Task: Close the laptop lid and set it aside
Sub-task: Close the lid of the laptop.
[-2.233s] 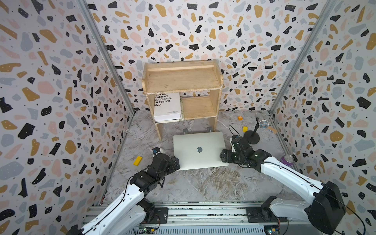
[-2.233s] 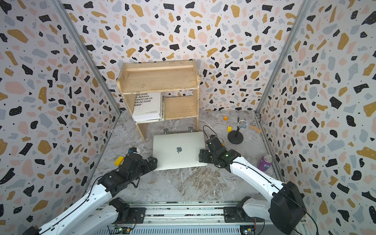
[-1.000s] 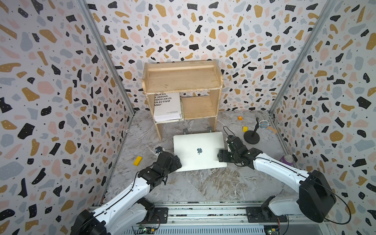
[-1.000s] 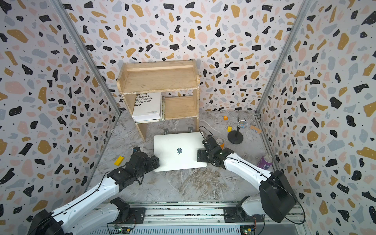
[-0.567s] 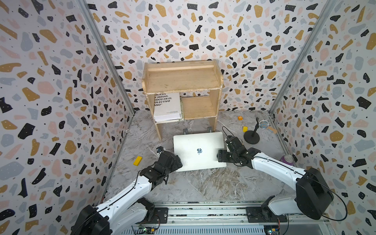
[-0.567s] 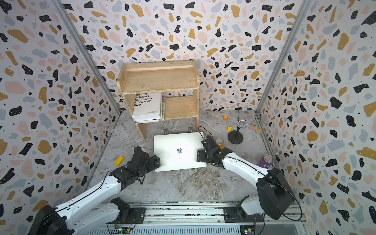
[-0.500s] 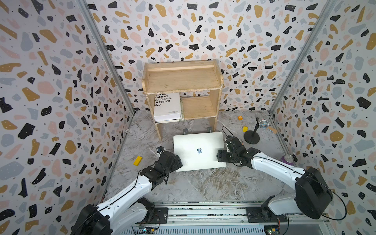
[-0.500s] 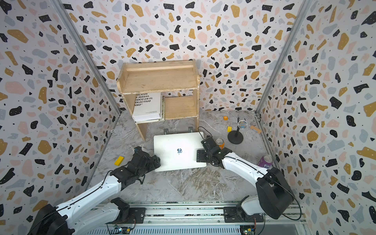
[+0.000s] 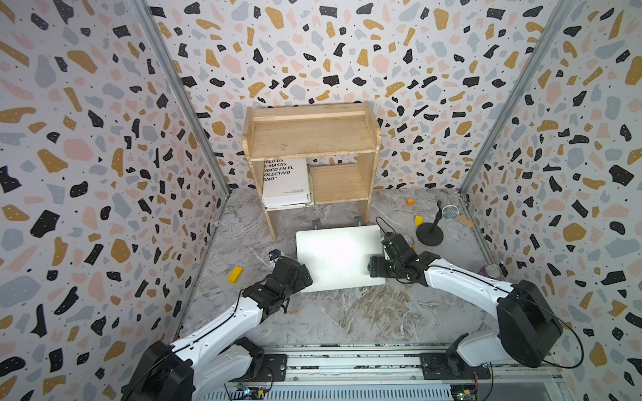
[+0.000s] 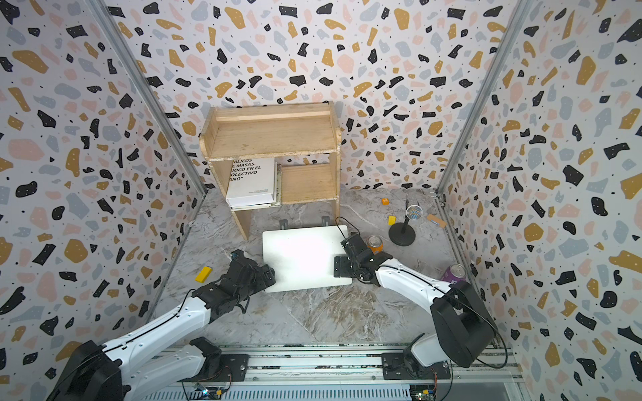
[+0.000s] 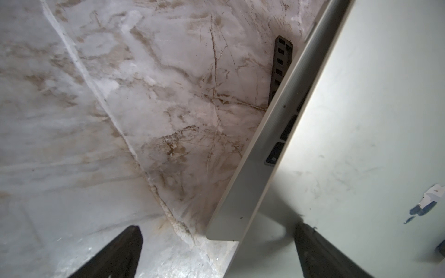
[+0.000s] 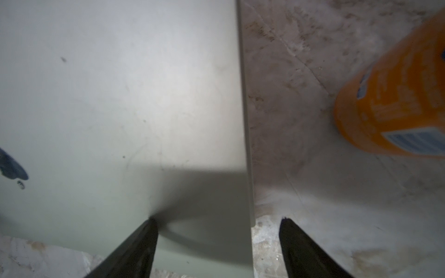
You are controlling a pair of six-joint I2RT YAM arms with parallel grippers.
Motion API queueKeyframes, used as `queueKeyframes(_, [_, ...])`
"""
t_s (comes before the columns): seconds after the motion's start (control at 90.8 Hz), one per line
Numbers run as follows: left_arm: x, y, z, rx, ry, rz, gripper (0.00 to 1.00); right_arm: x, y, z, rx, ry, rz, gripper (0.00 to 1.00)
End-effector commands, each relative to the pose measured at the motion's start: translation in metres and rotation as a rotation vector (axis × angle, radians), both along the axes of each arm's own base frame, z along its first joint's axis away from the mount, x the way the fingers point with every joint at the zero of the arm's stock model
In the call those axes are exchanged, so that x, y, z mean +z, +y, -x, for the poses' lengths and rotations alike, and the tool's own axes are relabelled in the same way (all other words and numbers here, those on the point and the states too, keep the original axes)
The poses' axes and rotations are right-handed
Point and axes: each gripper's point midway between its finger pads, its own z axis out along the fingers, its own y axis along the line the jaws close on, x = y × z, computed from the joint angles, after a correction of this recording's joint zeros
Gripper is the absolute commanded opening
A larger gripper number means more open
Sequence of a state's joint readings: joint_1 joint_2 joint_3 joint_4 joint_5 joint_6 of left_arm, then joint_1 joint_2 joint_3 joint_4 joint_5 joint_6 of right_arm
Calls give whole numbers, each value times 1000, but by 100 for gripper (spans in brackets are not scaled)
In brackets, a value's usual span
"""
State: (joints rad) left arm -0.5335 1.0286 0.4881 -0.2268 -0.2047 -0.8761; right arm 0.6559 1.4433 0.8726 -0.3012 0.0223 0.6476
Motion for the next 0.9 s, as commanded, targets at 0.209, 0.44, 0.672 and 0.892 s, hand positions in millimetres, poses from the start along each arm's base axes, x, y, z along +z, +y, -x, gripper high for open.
queueKeyframes(0.209, [-9,2,-4,16,-12,-13,100,9,6,-9,-5,-22,-10,84])
queueKeyframes(0.44, [-11,2,-7,22,-13,-20,100,8,9,-12,-7,-23,-11,84])
queueKeyframes(0.672, [-18,0,-10,23,-3,-27,100,7,11,-16,-6,-24,-7,84])
queueKeyframes(0.892, [-21,-1,-14,25,-2,-35,100,0,14,-19,-5,-14,3,84])
